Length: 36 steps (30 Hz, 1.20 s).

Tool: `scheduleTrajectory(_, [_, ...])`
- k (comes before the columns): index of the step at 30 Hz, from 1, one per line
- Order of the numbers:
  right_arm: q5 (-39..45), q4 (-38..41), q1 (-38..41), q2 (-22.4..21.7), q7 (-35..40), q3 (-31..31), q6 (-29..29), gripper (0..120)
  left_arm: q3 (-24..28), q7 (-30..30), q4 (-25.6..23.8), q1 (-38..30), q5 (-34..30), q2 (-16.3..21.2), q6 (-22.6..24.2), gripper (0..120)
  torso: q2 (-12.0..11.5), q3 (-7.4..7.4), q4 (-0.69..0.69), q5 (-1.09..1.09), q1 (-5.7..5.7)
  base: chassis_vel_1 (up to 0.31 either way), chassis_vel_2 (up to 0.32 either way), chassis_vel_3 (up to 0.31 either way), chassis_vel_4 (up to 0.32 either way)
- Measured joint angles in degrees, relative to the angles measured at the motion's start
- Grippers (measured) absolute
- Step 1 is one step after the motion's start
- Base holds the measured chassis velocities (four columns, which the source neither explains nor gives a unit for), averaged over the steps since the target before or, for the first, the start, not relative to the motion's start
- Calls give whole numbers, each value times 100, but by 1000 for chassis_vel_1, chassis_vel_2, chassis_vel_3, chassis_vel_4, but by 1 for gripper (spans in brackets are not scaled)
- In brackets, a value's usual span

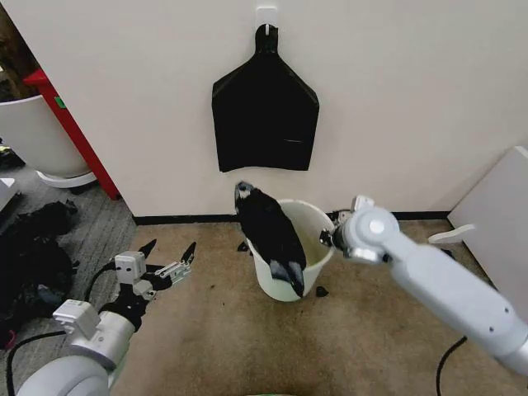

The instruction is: Place the garbage bag over the trash bin.

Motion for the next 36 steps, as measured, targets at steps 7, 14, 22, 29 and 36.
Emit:
scheduleTrajectory(7, [-396, 97, -360, 272, 89, 84, 311, 0, 24, 23, 14, 30, 1, 23, 19, 100, 0, 0, 2, -1, 0, 0, 0, 0, 0])
scheduleTrajectory(14, [-736, 219, -557, 403, 218, -38, 578, 0, 1, 43, 14, 67, 19, -1, 20, 100, 0, 0, 2, -1, 0, 0, 0, 0, 0])
scheduleTrajectory(22, [-1084, 203, -689, 493, 355, -180, 822, 0, 12, 127, 11, 89, 105, -31, 6, 100, 0, 0, 2, -1, 0, 0, 0, 0, 0])
scheduleTrajectory(29, [-1268, 139, -872, 563, 347, -195, 889, 0, 19, 162, 5, 92, 141, -31, -13, 100, 0, 0, 2, -1, 0, 0, 0, 0, 0])
scheduleTrajectory(36, [-1292, 115, -1003, 593, 334, -133, 914, 10, 12, 191, 0, 113, 152, -35, -51, 100, 1, 0, 1, -1, 0, 0, 0, 0, 0])
